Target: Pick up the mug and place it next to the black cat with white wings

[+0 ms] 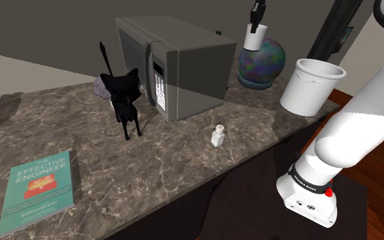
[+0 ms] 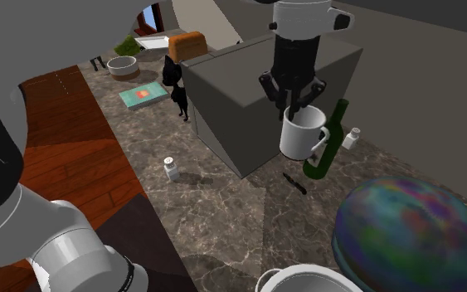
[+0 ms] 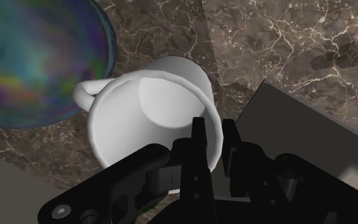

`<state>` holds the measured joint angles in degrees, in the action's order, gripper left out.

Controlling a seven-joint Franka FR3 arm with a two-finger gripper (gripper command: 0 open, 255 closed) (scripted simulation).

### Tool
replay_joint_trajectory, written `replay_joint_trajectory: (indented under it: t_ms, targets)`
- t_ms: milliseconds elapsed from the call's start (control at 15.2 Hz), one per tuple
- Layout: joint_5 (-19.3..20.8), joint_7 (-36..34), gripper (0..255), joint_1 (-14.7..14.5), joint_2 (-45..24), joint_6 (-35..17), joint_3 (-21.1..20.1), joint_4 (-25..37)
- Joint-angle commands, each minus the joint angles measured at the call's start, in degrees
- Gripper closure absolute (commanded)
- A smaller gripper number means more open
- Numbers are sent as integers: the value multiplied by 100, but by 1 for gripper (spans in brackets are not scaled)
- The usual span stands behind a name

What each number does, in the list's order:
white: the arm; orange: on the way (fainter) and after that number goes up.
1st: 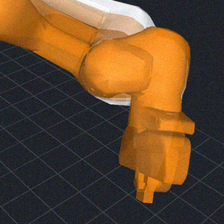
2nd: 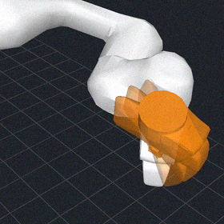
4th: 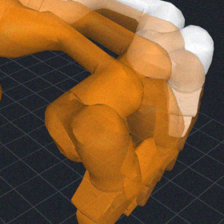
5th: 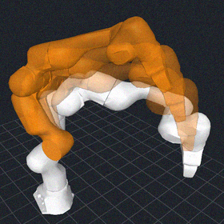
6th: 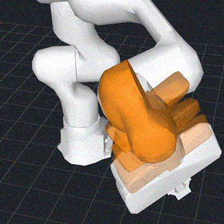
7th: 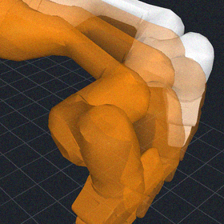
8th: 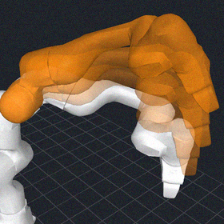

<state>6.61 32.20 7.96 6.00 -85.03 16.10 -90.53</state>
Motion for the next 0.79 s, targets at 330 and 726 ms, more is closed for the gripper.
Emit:
replay_joint_trajectory:
  t_ms: [330, 726]
  targets:
    - [-70, 104, 255, 13, -288, 622, 27, 906]
    - [-96, 25, 255, -44, -405, 1018, -29, 1405]
